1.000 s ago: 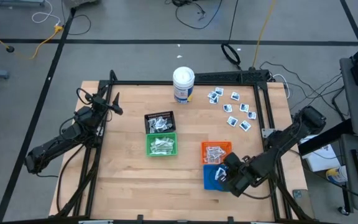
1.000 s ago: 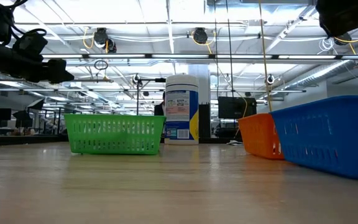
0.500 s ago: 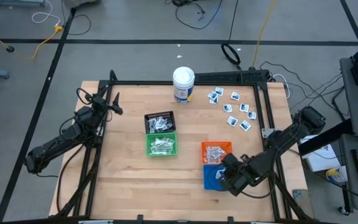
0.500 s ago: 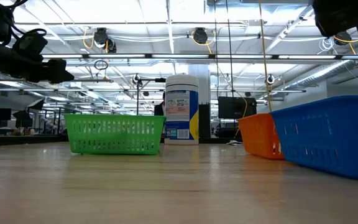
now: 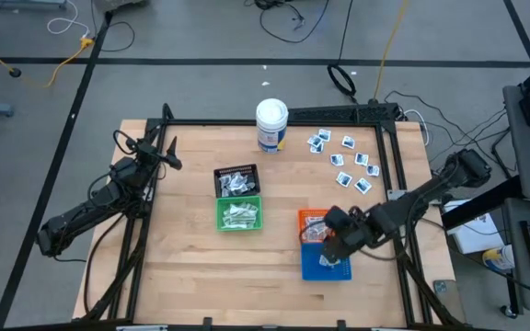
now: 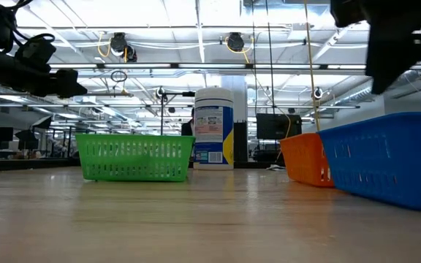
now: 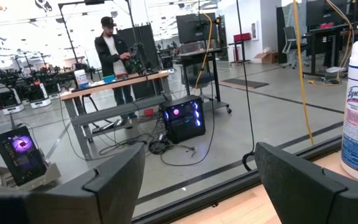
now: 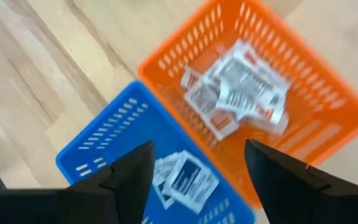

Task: Pick & Place First Aid Supplies
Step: Put the blue pad into the blue bin

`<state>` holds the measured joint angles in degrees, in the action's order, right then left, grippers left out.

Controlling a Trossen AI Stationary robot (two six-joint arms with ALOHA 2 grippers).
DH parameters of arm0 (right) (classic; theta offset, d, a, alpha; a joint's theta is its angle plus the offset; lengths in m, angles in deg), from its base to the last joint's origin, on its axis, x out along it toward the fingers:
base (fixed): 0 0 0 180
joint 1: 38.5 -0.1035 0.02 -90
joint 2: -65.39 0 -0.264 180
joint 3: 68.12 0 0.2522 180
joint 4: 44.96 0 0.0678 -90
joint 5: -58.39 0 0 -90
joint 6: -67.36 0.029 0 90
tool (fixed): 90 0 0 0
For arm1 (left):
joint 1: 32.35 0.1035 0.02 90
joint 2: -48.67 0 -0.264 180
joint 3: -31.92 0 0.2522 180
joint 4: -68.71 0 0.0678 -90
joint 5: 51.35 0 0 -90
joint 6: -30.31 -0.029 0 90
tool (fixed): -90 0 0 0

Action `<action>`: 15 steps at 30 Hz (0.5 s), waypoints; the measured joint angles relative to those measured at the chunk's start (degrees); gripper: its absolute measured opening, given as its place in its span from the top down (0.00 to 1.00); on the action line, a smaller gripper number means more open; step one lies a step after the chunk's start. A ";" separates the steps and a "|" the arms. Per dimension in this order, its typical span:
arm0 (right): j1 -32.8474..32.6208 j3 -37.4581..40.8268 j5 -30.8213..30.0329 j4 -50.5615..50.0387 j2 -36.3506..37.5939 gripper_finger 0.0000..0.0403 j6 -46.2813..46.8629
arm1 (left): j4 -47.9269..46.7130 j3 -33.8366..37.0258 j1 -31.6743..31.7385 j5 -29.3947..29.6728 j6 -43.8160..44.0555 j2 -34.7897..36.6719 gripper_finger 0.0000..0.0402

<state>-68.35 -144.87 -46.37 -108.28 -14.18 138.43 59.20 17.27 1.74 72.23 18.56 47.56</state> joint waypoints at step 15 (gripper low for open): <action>22.13 -0.01 7.45 1.19 4.17 0.40 -31.40 | 0.00 0.00 0.01 -0.02 0.00 0.01 0.24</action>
<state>-46.22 -144.88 -38.92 -107.09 -10.00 107.03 59.19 17.27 1.76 72.21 18.56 47.57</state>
